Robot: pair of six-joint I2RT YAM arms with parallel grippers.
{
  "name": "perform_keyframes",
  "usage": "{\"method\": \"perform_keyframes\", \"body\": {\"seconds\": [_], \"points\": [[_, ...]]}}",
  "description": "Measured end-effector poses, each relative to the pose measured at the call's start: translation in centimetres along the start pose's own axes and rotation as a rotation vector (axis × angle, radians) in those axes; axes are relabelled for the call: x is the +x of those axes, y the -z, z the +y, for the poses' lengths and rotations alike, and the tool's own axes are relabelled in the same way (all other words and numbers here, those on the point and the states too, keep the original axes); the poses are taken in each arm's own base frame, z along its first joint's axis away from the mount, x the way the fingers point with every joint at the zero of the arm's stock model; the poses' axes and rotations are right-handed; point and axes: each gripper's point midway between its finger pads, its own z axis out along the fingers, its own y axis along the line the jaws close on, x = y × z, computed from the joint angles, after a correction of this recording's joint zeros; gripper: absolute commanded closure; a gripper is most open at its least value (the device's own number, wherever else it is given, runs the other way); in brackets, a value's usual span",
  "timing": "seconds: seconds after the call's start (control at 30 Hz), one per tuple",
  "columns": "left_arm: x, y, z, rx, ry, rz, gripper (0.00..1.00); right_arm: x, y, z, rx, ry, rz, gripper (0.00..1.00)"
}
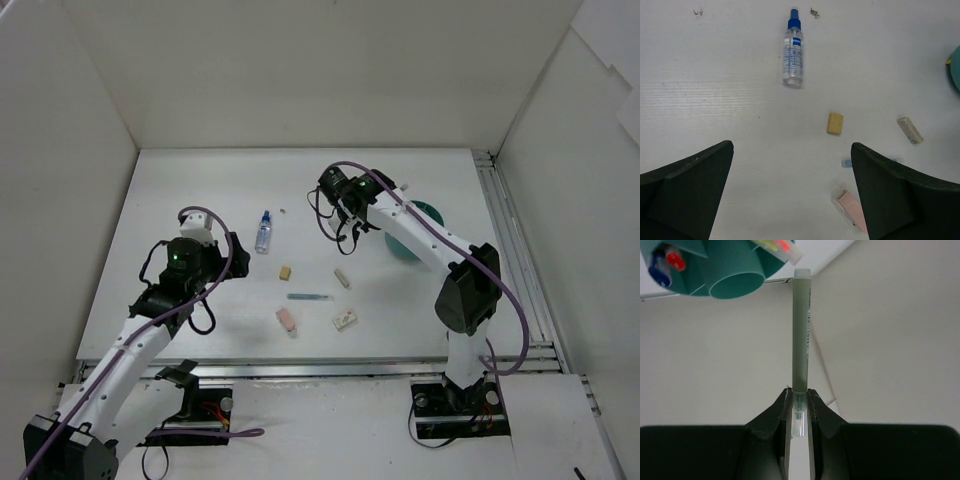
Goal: Sort the stationery into containers
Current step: Place the pen in the storage box.
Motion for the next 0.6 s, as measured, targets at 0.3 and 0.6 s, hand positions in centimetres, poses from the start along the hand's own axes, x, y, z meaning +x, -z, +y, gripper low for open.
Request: {"method": "perform_keyframes", "body": {"seconds": [0.3, 0.6], "points": [[1.3, -1.0, 0.4, -0.019, -0.003, 0.054, 0.00, 0.5, -1.3, 2.7, -0.111, 0.191, 0.057, 1.00], [1.8, -1.4, 0.6, -0.027, -0.004, 0.075, 0.00, 1.0, -4.1, 4.8, -0.181, 0.273, 0.122, 1.00]]}}
